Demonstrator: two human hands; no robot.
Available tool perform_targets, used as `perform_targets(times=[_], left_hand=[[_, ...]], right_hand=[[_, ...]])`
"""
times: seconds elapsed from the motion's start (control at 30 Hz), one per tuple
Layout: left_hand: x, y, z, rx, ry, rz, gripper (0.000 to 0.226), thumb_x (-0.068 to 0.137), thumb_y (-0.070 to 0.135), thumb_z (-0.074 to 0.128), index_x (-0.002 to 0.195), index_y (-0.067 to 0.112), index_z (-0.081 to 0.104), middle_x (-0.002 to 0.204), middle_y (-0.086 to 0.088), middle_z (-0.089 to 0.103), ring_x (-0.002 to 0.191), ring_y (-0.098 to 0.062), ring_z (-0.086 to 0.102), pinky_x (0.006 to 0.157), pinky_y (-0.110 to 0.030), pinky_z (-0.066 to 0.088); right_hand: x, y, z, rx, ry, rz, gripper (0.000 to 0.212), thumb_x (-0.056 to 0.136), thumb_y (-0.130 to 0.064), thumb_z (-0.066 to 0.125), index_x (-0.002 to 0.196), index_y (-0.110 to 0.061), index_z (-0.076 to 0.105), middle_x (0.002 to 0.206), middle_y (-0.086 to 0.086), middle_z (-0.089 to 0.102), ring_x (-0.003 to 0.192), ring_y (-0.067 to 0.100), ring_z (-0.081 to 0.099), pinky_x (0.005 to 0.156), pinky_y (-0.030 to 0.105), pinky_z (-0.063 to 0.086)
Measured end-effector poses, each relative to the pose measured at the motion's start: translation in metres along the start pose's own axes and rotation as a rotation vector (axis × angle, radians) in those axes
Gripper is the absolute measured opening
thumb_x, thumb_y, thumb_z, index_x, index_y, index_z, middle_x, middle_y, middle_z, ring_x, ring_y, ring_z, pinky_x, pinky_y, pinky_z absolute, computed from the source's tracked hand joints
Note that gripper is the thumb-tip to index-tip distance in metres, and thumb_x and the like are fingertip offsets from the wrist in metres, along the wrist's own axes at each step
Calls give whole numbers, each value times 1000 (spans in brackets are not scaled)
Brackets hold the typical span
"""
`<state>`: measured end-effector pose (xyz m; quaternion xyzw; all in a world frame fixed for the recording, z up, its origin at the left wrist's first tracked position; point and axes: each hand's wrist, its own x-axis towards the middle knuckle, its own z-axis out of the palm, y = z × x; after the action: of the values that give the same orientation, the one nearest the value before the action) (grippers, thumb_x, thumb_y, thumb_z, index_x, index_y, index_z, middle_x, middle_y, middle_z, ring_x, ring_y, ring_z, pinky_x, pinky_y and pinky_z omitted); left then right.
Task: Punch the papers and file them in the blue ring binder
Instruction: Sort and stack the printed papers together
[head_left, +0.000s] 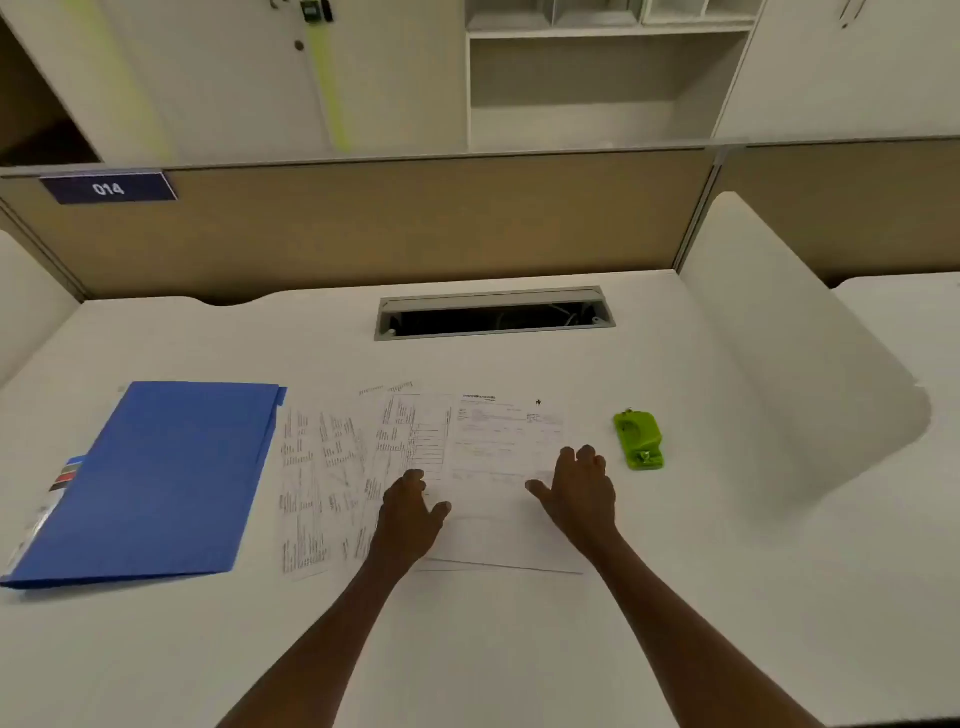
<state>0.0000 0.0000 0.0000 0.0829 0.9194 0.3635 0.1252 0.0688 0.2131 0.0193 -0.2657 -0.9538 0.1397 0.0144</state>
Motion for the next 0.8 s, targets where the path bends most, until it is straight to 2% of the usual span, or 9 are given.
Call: perform_targets(times=[0.13,0.3,0.47,0.63,0.8], left_hand=[[2,-3,-2,-49,-33,-22,66,76,21,79,132,3,48,121,-11,62,99,-21,64,88,-34,51],[5,-9,-1,-104,-74,6,71,70,13,83,132,4,49,120,-8,60,92,-13,57,83,-25,49],[2,-22,7,-114,-110,96,73,72,6,80,137,9,46,125,-4,55,108,-16,56,93,-37,52],[4,-31,12,-111,-120,124,75,75,5,78,140,12,42,128,0,53,115,-15,54,96,-36,52],[7,-39,17,-94,-124,148,75,79,7,74,144,14,38,137,-1,48,126,-17,48,102,-38,48]], right_hand=[[-5,-6,10,36,-95,164,74,73,-58,71,117,-4,44,119,17,46,109,34,47,82,41,48],[2,-20,17,91,-123,346,81,63,-43,85,117,-1,41,121,20,45,112,34,47,87,40,48],[21,-31,16,131,-211,545,86,59,-34,88,123,-1,41,127,22,42,119,36,42,93,40,46],[23,-37,21,98,-171,662,89,56,-32,91,123,-1,40,129,22,37,121,36,40,95,43,44],[27,-42,23,85,-180,690,85,59,-29,90,123,-1,40,129,20,43,120,34,44,95,43,44]])
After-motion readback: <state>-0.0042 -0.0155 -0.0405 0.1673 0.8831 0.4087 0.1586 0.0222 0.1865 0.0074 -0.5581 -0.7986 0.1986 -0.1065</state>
